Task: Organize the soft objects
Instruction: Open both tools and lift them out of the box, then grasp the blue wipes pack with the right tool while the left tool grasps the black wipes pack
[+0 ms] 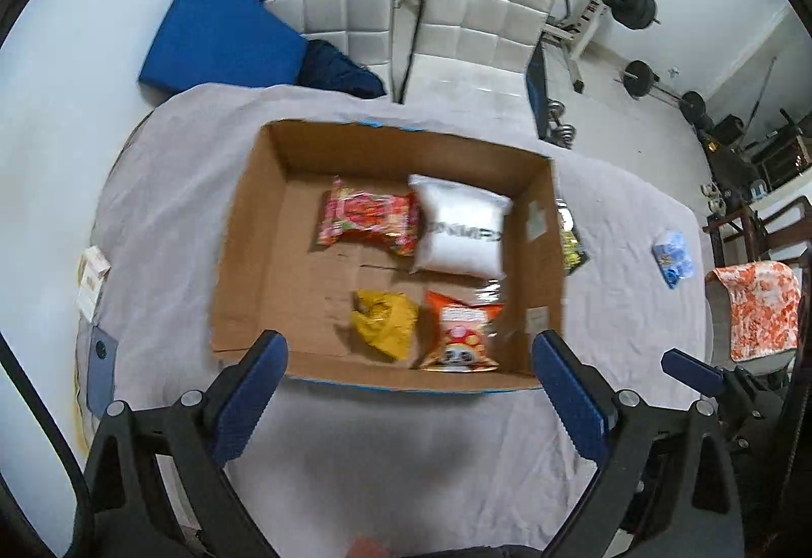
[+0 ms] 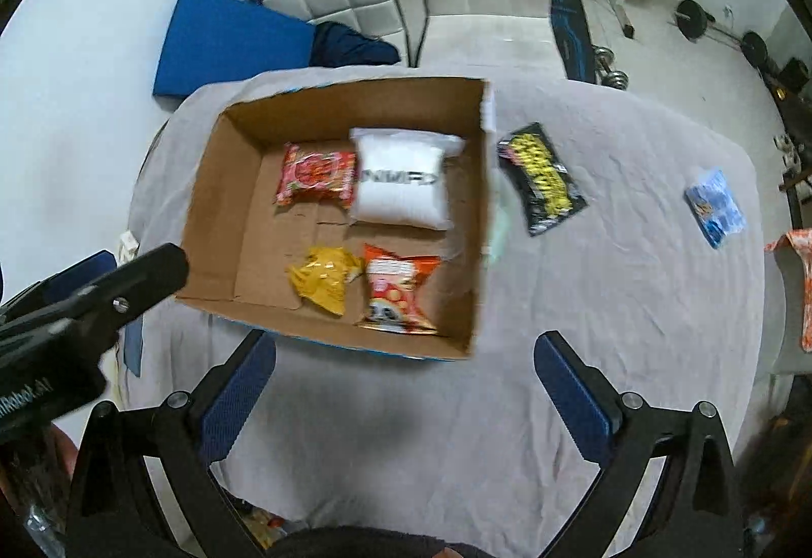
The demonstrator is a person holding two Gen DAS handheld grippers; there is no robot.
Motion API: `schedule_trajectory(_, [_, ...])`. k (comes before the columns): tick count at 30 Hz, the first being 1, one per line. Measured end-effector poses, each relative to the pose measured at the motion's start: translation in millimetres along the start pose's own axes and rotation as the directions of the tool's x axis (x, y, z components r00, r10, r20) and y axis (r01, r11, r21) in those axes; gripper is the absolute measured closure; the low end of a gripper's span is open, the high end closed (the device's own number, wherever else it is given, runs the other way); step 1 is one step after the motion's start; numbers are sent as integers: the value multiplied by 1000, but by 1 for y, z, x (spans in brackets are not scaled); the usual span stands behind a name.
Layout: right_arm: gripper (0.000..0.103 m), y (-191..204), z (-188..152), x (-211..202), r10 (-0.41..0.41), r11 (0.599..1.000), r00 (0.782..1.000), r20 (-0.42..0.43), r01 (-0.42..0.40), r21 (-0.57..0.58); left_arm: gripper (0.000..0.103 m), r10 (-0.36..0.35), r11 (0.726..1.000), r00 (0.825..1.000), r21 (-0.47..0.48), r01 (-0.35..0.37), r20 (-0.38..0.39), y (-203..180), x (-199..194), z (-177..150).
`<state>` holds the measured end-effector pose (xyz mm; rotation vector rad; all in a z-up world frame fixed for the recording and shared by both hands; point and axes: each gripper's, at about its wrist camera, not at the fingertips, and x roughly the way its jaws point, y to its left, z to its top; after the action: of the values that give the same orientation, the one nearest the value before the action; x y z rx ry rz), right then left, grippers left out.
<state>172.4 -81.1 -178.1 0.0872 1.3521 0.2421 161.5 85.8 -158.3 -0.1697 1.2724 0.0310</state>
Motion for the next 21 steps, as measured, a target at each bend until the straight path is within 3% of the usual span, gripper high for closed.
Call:
schedule_trajectory(5, [0, -82, 1, -8, -45, 994, 999, 4, 44, 100, 4, -64, 997, 997, 46, 65, -34, -58, 12, 12])
schedule_trajectory(12, [0, -233, 13, -10, -173, 956, 985, -12, 171, 238, 4, -156, 981, 981, 95, 167, -113, -170, 59, 33])
schedule_trajectory(18, [0, -332, 30, 6, -218, 931, 975, -30, 217, 292, 4, -164, 983, 960, 44, 178, -226, -246, 144, 50])
schedule_trajectory(21, [0, -370, 41, 24, -226, 928, 973, -46, 229, 294, 4, -127, 992, 950, -12, 129, -284, -264, 197, 56])
